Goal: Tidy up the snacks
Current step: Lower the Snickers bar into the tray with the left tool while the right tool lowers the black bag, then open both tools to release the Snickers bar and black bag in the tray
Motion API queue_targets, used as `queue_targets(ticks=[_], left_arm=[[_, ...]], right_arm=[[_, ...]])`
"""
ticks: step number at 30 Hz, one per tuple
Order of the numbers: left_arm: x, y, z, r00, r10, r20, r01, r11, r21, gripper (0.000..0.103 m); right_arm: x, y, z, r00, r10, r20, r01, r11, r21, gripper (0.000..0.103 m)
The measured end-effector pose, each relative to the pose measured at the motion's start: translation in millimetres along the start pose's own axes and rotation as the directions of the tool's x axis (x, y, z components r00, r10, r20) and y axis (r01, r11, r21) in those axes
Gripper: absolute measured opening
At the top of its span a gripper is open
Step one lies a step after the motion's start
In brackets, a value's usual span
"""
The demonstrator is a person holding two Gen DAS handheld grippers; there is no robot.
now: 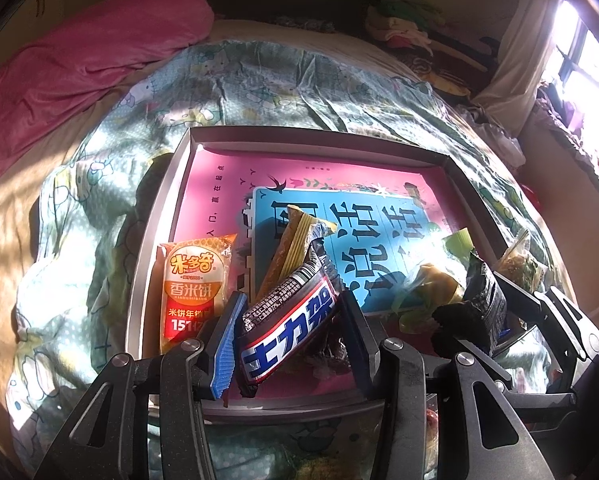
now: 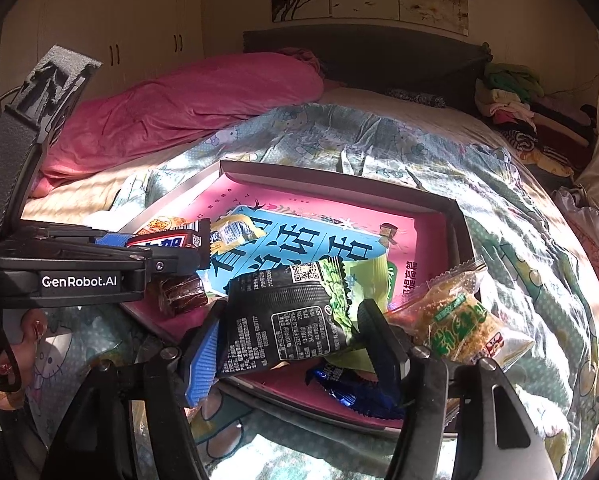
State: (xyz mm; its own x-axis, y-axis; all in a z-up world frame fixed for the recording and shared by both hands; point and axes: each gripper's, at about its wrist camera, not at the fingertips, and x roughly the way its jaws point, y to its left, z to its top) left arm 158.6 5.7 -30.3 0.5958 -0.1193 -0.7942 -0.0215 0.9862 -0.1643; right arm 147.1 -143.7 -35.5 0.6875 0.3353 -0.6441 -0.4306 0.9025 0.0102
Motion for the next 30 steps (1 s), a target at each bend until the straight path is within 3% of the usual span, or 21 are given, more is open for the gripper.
queue_targets(ticks=[30], left_arm=[[-2,4,4,1.000,0.001,0.020,0.000,1.000,-0.023,0.052]], right_arm=[[-12,-2,7,0.997,0.001,0.076,-0.003,1.000,0.018,0.080]])
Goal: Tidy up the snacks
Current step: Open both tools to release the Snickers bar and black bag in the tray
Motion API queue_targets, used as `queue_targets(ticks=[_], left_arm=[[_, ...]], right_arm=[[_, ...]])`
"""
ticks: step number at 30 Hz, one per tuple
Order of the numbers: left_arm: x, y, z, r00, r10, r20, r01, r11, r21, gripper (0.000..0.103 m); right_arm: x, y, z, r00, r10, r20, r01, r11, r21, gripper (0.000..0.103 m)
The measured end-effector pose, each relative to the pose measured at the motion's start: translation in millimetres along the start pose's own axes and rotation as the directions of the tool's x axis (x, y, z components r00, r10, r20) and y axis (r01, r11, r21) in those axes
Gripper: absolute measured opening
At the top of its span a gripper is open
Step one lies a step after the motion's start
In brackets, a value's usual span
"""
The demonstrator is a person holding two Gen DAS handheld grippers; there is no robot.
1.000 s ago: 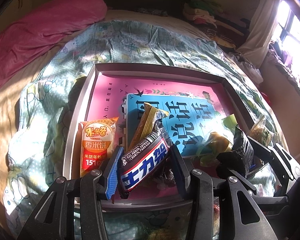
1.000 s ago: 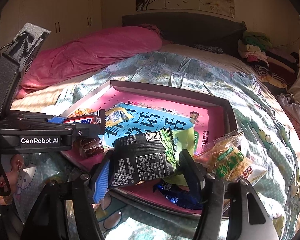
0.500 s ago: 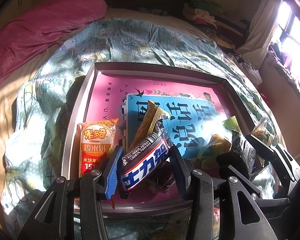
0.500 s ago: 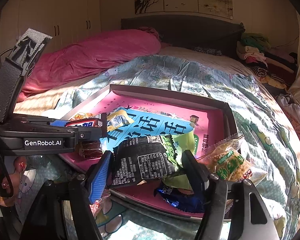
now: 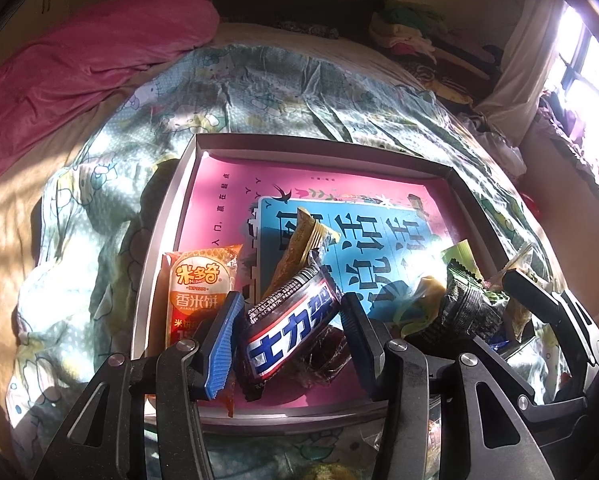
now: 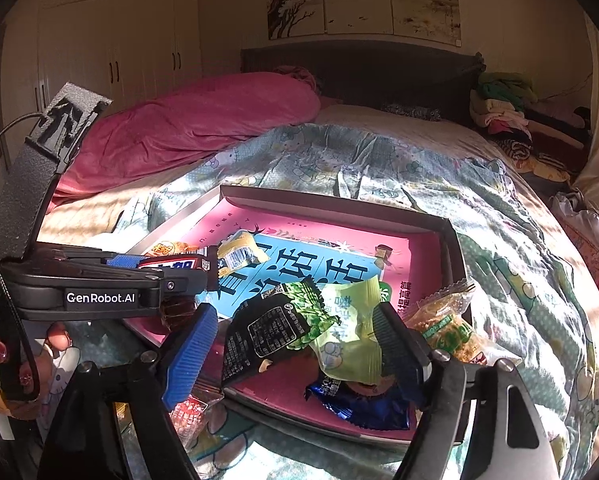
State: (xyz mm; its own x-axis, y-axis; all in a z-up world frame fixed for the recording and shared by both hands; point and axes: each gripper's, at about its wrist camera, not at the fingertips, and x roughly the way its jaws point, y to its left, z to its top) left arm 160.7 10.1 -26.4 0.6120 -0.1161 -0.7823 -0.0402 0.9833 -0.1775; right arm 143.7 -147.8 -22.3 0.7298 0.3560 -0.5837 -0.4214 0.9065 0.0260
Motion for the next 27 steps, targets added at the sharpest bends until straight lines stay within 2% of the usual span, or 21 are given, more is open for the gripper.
queue_targets(ticks=[7,19,27], left_arm=[[-11,2,2,1.000,0.008,0.023,-0.007,1.000,-0.011,0.061],[-33,22,8,0.997,0.028,0.066,-0.024,0.998,-0.063,0.063],[-47,21,3,0.996,0.036,0.078,-0.032,0.998,-0.046,0.069]], right_arm=[[-6,-2,3,1.000,-0.002,0.020,0.002,1.000,0.004,0.080],[-18,-9,9,0.998,-0.014,0.059,0.013,1.000,0.025,0.082],[-28,-13,12,0.997,-0.010,0.077,0.007,0.999,0.047,0.084]])
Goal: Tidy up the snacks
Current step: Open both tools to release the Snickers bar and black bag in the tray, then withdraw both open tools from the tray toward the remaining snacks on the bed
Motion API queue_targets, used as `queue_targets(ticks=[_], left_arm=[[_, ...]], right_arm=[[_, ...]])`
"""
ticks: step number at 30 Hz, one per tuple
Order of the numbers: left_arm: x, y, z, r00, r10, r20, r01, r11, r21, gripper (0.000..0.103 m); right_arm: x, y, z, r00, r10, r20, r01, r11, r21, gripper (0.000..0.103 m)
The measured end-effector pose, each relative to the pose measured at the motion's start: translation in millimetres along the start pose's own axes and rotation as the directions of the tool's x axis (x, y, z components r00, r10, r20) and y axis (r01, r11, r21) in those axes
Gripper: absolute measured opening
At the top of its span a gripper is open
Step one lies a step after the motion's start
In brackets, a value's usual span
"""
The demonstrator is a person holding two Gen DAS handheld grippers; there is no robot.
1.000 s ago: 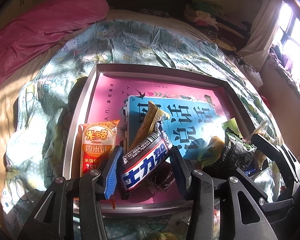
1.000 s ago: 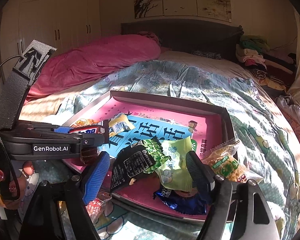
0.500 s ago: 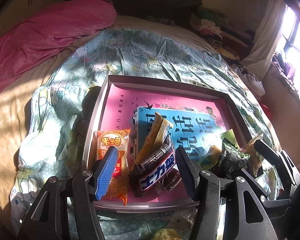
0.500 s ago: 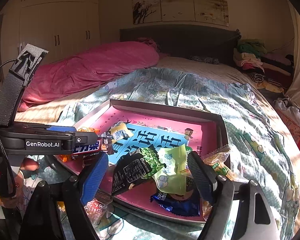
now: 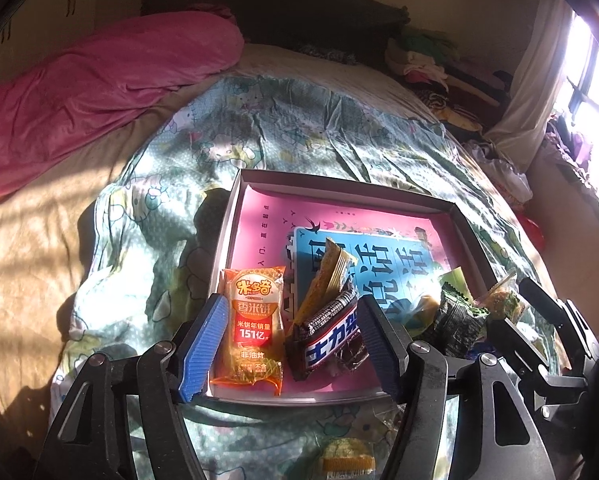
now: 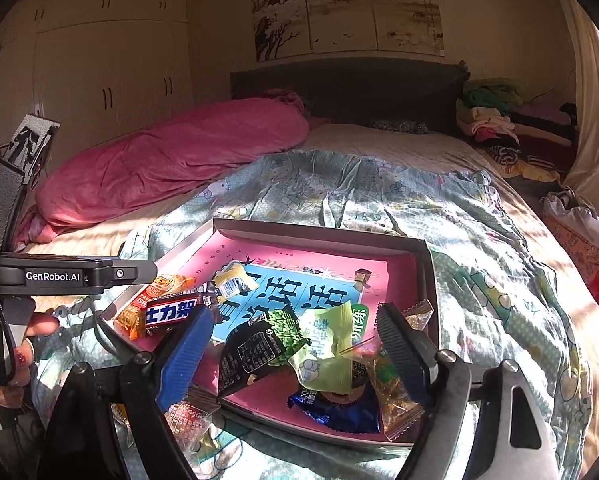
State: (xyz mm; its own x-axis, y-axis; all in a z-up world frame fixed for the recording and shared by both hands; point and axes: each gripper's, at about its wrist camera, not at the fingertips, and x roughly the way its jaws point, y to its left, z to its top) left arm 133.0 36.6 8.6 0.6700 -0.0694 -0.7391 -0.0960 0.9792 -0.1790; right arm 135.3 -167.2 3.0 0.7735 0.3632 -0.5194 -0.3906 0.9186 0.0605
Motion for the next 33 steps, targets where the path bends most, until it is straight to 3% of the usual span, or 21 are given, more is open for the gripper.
queue_targets(ticks=[12,33], left_arm=[[-17,-12,-9,0.999,0.050,0.021,-0.051,0.997,0.050,0.074],[-23,-20,-29,0.999,0.047,-0.021,-0.045,0.996,0.079,0.075]], right_arm=[[-13,5,-1,1.000,0.022,0.014,-0.022,1.000,-0.011,0.084],[-26,27,-11,0.998,0.070,-0.001,-0.070,0.995,-0.077,0.084]])
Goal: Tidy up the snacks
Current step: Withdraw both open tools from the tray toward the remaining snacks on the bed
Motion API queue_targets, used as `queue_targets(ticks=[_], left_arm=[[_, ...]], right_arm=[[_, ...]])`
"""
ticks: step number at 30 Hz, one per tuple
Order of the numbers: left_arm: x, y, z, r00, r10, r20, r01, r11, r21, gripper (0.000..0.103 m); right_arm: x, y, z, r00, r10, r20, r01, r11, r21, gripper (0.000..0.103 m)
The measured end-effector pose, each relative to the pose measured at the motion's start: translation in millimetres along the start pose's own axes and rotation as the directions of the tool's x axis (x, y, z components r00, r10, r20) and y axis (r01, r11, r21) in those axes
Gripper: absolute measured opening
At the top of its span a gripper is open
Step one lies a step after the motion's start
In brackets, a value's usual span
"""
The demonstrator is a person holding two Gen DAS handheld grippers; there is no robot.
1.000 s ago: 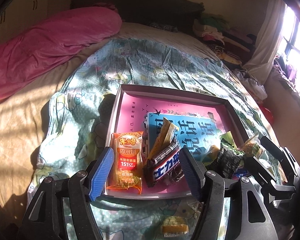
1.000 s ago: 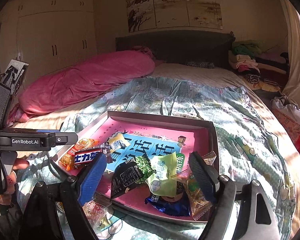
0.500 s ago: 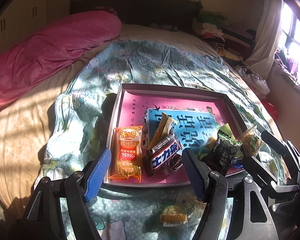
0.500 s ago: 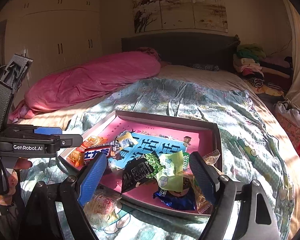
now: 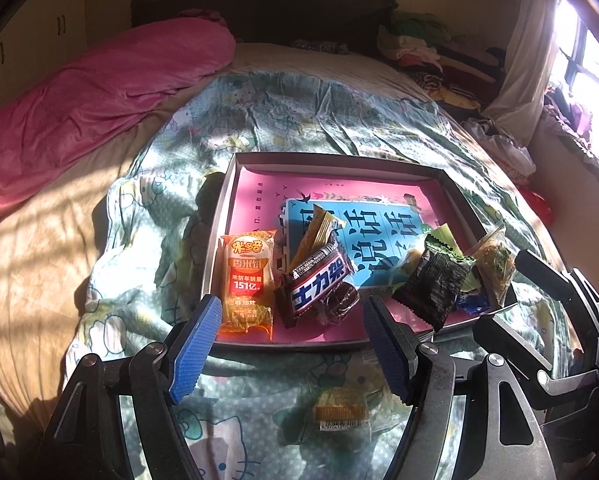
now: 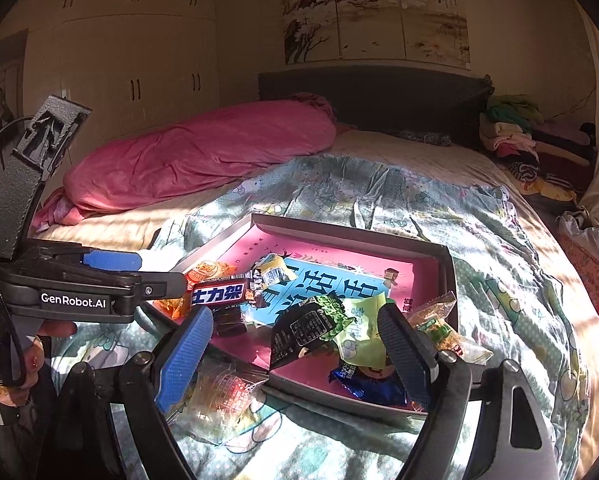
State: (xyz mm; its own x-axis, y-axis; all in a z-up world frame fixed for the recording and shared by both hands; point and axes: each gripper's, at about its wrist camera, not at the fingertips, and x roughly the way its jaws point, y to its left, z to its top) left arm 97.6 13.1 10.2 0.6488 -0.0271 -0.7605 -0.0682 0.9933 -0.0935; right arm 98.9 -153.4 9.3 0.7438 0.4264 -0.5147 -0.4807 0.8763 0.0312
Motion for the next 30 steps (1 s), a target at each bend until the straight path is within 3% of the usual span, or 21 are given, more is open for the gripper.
queue_targets(ticks=[18,30], left_arm=[[-4,-2,-21,0.999,-0.010,-0.054,0.012,0.999,0.046,0.075],[9,0,-47,0.987,-0.063,-0.145,0.064,0.998,0.005,0.075]], right_arm=[[-12,3,-6,1.000,0.024,0.000,-0.024,1.000,0.001,0.084],[-7,16,-22,0.994,0.072,-0.084,-0.074,0.997,-0.016,0.084]])
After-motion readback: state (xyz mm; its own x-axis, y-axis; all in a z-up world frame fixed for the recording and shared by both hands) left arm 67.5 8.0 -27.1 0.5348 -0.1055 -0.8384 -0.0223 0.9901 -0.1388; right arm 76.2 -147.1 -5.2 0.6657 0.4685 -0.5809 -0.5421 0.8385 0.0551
